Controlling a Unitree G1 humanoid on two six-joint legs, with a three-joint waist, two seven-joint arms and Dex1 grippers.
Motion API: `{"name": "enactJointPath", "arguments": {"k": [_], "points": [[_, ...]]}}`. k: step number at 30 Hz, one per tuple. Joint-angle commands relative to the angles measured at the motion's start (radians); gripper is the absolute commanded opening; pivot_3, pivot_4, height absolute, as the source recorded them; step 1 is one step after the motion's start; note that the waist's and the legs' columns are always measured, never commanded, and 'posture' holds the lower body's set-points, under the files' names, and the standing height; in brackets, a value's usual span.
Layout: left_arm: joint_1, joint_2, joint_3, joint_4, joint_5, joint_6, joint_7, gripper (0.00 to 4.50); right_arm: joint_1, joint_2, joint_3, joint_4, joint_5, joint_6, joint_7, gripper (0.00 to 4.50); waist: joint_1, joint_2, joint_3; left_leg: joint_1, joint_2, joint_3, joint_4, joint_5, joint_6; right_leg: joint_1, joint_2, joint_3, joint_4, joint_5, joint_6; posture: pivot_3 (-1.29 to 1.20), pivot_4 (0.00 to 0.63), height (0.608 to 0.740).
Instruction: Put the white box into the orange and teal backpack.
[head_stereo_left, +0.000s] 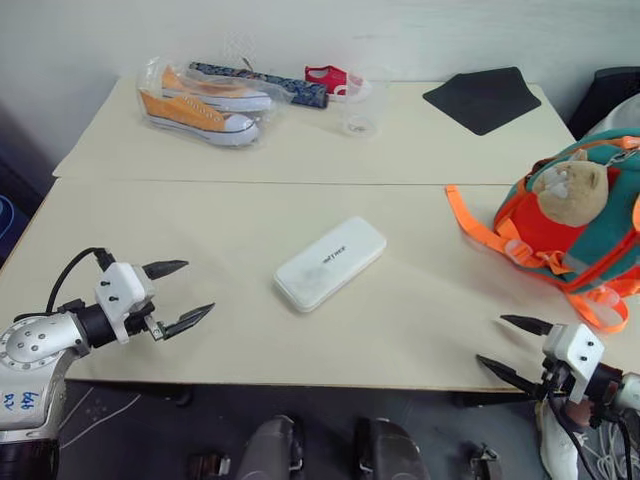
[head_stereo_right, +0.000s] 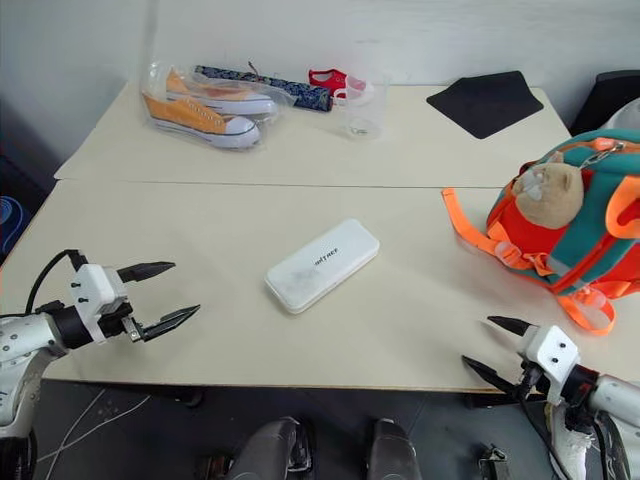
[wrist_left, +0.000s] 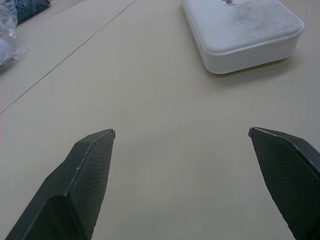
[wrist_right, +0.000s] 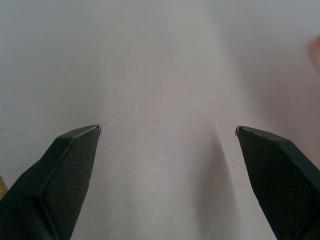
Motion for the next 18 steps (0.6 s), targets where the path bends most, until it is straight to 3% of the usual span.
{"name": "enactJointPath", "arguments": {"k": [1, 5, 6, 8, 11, 15, 18], "points": [[0.028, 0.025, -0.01, -0.058, -0.028, 0.035, -0.037, 4.5, -0.04, 0.011, 0.011, -0.054, 0.008, 0.016, -0.025, 4.43, -0.008, 0.0, 0.0, 0.0, 0.0, 0.0, 0.0, 0.0, 0.0, 0.0, 0.0, 0.0, 0.0, 0.0, 0.0, 0.0, 0.15, 0.74], [0.057, 0.012, 0.026, -0.106, -0.07, 0.102, -0.01, 4.5, -0.147, 0.048, 0.032, -0.107, 0.07, 0.148, -0.088, 4.43, -0.012, 0.0, 0.0, 0.0, 0.001, 0.0, -0.001, 0.0, -0.001, -0.001, 0.0, 0.0, 0.0, 0.0, 0.0, 0.0, 0.15, 0.74], [0.073, 0.004, 0.027, -0.115, -0.053, 0.105, 0.014, 4.5, -0.233, 0.095, 0.058, -0.119, 0.102, 0.224, -0.146, 4.43, -0.013, 0.0, 0.0, 0.0, 0.001, 0.0, 0.0, 0.0, -0.001, -0.001, 0.0, 0.0, 0.0, 0.0, 0.0, 0.0, 0.15, 0.74], [0.089, -0.017, 0.014, -0.131, -0.01, 0.097, 0.064, 4.12, -0.357, 0.155, 0.104, -0.124, 0.115, 0.316, -0.218, 4.5, -0.028, 0.0, 0.0, 0.0, 0.001, 0.0, 0.0, 0.0, -0.001, -0.001, 0.0, 0.0, 0.0, 0.0, 0.0, 0.0, 0.15, 0.74], [0.09, -0.116, -0.009, -0.229, -0.034, 0.19, 0.204, 3.35, -0.512, 0.203, 0.188, -0.069, 0.004, 0.335, -0.275, 3.91, -0.032, 0.001, 0.001, 0.0, 0.002, 0.0, 0.0, 0.0, -0.001, -0.002, 0.0, -0.001, 0.001, 0.0, -0.001, 0.0, 0.15, 0.74], [0.117, -0.239, -0.077, -0.397, -0.045, 0.248, 0.318, 2.14, -0.687, 0.233, 0.278, -0.013, -0.138, 0.385, -0.394, 2.6, -0.014, 0.001, 0.001, -0.003, 0.001, -0.002, 0.001, 0.0, -0.002, -0.002, 0.001, -0.001, 0.003, 0.0, -0.001, 0.0, 0.15, 0.74], [0.153, -0.275, -0.122, -0.46, -0.017, 0.299, 0.376, 1.22, -0.741, 0.228, 0.336, 0.024, -0.228, 0.377, -0.418, 1.62, -0.011, 0.0, 0.0, -0.004, 0.001, -0.001, 0.003, 0.001, 0.003, -0.001, 0.002, -0.001, 0.003, 0.0, -0.001, 0.0, 0.15, 0.74]]}}
